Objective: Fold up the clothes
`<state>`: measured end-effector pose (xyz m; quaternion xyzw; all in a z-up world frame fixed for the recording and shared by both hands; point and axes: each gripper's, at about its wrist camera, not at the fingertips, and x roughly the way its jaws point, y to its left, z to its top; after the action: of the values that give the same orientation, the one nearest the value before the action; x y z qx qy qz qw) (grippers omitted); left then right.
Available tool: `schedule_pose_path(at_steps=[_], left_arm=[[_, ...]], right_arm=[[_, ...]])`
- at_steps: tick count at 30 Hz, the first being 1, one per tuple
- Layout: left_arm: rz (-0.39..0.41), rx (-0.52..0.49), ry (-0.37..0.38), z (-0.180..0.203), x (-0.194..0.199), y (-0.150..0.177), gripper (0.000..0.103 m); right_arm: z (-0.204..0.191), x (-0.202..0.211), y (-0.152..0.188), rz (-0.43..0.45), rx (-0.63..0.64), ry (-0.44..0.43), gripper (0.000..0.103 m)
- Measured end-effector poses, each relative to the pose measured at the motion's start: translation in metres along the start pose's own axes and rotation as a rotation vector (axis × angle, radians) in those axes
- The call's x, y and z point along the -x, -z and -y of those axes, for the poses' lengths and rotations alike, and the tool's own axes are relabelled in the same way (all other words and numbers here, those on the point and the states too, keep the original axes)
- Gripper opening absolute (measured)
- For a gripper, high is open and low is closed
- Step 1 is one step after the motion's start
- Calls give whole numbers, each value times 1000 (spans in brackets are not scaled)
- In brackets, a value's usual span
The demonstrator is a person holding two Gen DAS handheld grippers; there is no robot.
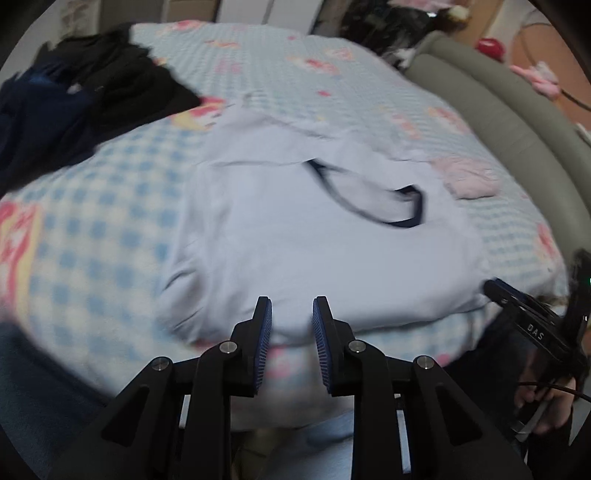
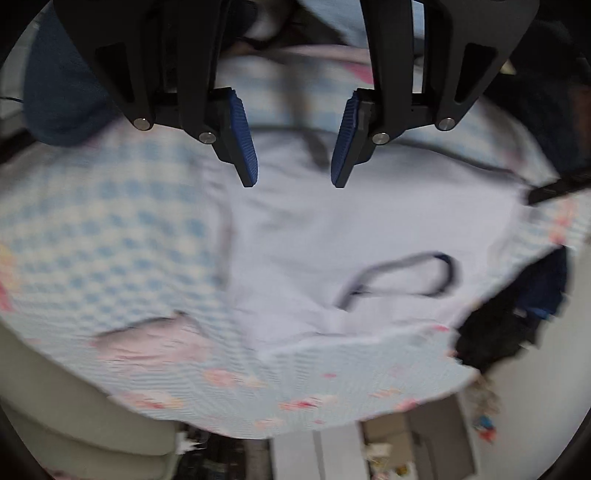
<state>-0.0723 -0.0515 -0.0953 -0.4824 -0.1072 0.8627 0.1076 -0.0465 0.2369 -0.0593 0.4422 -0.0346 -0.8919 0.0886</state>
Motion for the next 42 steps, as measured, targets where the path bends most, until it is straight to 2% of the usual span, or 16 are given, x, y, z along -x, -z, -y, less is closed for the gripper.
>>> schedule_pose_path(at_steps=[3, 7, 11, 13, 15, 17, 20, 23, 27, 32, 33, 34, 35, 36, 38, 42], left_arm=[[-45, -8, 20, 8, -20, -8, 29], [-118, 69, 30, -7, -36, -10, 34], [-97, 71, -51, -24, -29, -14, 31], [-106, 131, 7, -39, -27, -12, 30], [-81, 161, 55, -46, -20, -19, 30], [-30, 114, 39, -47, -18, -43, 32], [-16, 126, 13, -59, -37, -91, 44], [-25, 150, -5, -73, -60, -131, 46], [-61, 154, -7, -86, -97, -171, 63], [-168, 215, 56, -103, -154, -192, 64], [-164, 218, 66, -103, -158, -193, 58], [-150, 215, 77, -103, -159, -195, 47], [-134, 208, 80, -101, -158, -197, 24], [-110, 186, 74, -97, -153, -199, 13], [-44, 121, 58, -85, -134, -204, 11], [91, -11, 49, -52, -70, -192, 11]], right_arm=[[-7, -15, -7, -45, -22, -156, 43], [3, -24, -7, -85, -46, -136, 41], [14, -26, -9, -100, -27, -43, 41], [26, -29, -12, -114, -29, -19, 41], [37, -29, -19, -126, -66, -74, 39], [46, -25, -39, -96, -75, -149, 41], [70, -31, -90, -50, -109, -174, 58], [93, -63, -129, -111, -163, -158, 58], [108, -113, -176, -182, -230, -183, 63], [107, -184, -210, -296, -174, -99, 69], [108, -195, -211, -308, -176, -103, 69], [108, -202, -210, -302, -177, -124, 63], [108, -208, -210, -295, -176, -141, 41], [105, -207, -211, -279, -161, -146, 24], [97, -191, -214, -216, -121, -174, 7], [74, -122, -214, -52, -73, -217, 6]])
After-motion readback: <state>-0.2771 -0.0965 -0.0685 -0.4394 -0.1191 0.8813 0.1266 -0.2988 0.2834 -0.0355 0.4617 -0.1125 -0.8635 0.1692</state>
